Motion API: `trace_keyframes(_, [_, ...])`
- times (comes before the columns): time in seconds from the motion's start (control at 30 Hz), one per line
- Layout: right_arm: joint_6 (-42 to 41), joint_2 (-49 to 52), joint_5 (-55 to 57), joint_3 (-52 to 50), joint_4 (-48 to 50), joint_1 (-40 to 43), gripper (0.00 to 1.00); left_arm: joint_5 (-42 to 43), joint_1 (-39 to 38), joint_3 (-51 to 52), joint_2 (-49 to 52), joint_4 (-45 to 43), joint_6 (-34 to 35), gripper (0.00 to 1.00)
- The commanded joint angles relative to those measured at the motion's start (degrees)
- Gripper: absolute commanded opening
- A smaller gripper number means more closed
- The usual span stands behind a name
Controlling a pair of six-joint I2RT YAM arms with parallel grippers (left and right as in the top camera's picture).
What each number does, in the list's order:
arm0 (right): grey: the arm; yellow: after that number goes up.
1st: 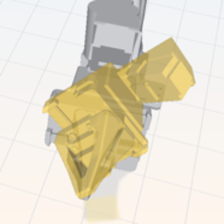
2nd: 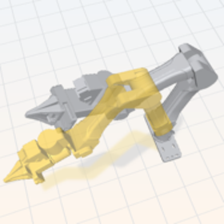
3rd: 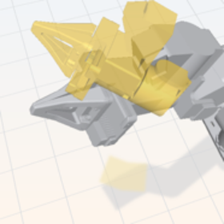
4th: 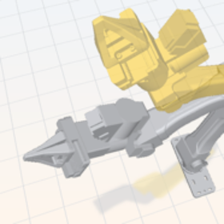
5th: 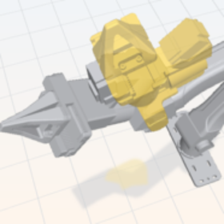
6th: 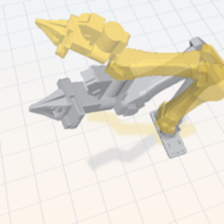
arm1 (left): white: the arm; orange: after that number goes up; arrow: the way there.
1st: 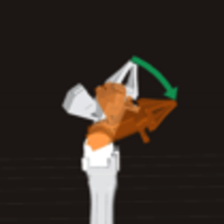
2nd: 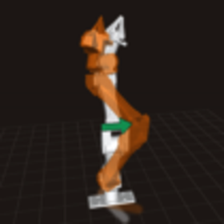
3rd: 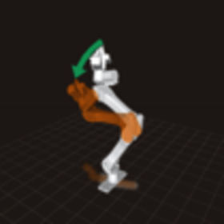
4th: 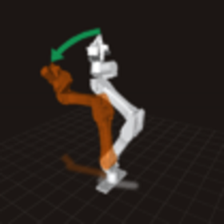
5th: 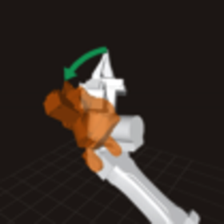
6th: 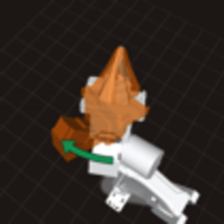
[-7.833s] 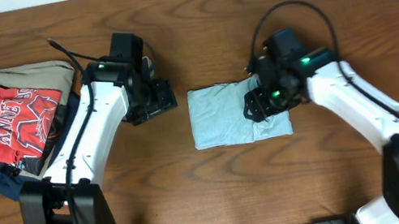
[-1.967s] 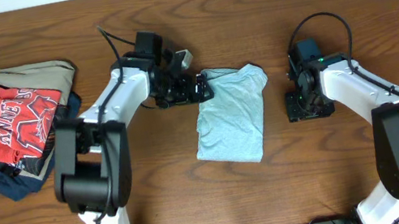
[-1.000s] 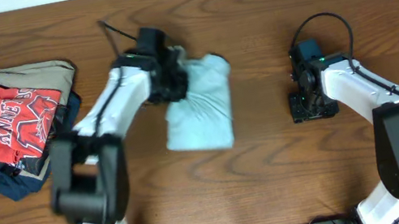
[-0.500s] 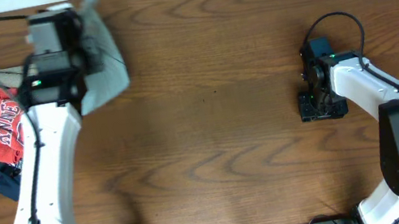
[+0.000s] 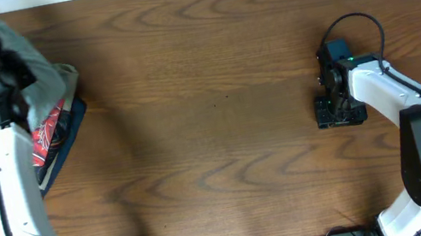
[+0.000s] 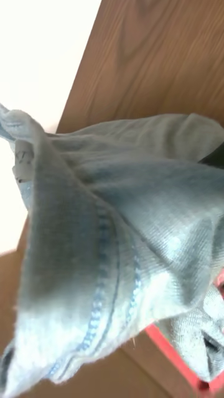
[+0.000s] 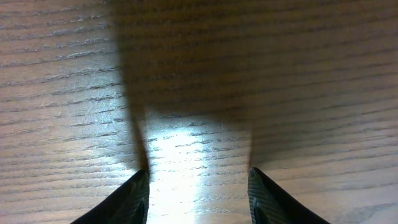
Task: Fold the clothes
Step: 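Carry the T-shirt left and lower it onto the clothes stack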
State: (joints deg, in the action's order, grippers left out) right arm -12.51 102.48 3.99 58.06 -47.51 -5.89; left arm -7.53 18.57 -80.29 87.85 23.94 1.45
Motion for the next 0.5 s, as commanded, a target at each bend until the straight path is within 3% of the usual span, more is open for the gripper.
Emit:
trace_keyframes(0.0, [0.59,-0.92,0.70,0.44,-0.13,0.26,0.50,-0.87,3.69,-0.17,2.25,-0.26,-0.33,0.07])
trace_keyframes(0.17, [0.59,-0.92,0.70,0.44,-0.52,0.26,0.50,-0.87,9.81,-0.02,6.73,-0.28,-0.11,0.11])
trace_keyframes(0.23, [0.57,-0.92,0.48,0.44,-0.52,0.24,0.50,-0.87,12.37,-0.02,8.55,-0.04,0.48,0.40])
trace_keyframes(0.27, [0.57,-0.92,0.42,0.44,-0.55,0.24,0.50,-0.87,13.40,-0.02,9.20,0.13,1.57,0.68])
trace_keyframes(0.3, [0.57,-0.92,0.33,0.44,-0.55,0.26,0.50,-0.85,14.43,-0.02,9.68,0.42,3.19,0.88])
trace_keyframes(0.33, [0.59,-0.92,0.33,0.44,-0.55,0.26,0.51,-0.52,15.65,-0.02,10.10,0.87,5.66,1.00])
trace_keyframes(0.47, [0.59,-0.92,0.33,0.44,-0.55,0.26,0.51,8.17,18.45,-0.04,9.81,0.81,8.61,0.98])
